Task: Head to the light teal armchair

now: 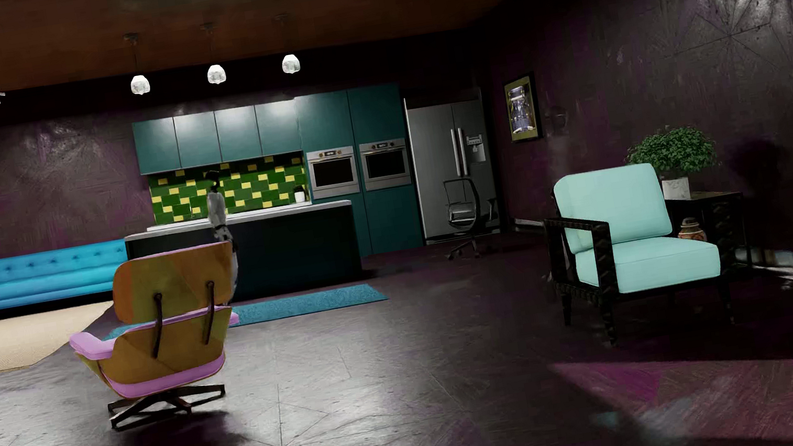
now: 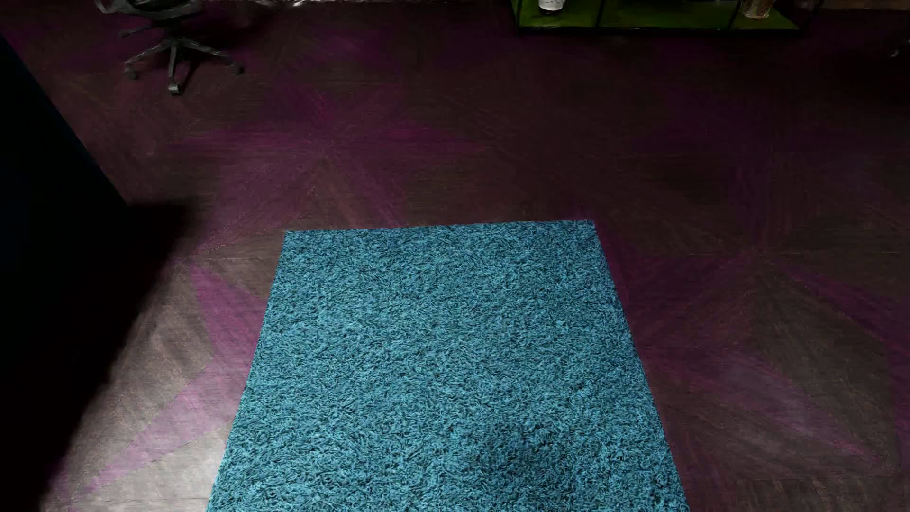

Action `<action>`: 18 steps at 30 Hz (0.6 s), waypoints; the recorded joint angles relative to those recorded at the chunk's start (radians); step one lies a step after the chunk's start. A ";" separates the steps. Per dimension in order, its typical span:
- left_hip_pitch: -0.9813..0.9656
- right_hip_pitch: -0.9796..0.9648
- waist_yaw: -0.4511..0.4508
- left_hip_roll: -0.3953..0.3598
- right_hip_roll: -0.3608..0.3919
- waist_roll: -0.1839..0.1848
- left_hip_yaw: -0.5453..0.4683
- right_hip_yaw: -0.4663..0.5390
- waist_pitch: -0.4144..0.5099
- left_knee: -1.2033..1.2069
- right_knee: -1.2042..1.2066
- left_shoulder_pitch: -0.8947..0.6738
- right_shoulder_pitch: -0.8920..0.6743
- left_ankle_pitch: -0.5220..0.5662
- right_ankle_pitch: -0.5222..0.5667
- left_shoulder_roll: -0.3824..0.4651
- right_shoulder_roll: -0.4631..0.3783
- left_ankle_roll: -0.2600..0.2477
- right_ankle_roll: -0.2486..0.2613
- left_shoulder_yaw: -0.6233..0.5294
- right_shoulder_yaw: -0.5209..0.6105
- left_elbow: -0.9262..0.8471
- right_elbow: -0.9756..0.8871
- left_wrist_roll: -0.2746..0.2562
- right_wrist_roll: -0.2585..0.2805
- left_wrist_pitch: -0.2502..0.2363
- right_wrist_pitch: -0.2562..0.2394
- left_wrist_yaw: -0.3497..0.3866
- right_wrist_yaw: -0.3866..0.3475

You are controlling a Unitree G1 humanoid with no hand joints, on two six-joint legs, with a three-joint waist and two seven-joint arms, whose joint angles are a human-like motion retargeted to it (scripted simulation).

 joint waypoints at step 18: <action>-0.661 0.435 0.309 0.058 -0.071 -0.021 0.000 0.000 0.078 0.526 -0.041 0.156 -0.142 0.031 -0.290 0.013 -0.035 0.000 0.000 0.084 0.005 0.108 -0.073 0.000 0.000 0.000 0.000 0.000 0.000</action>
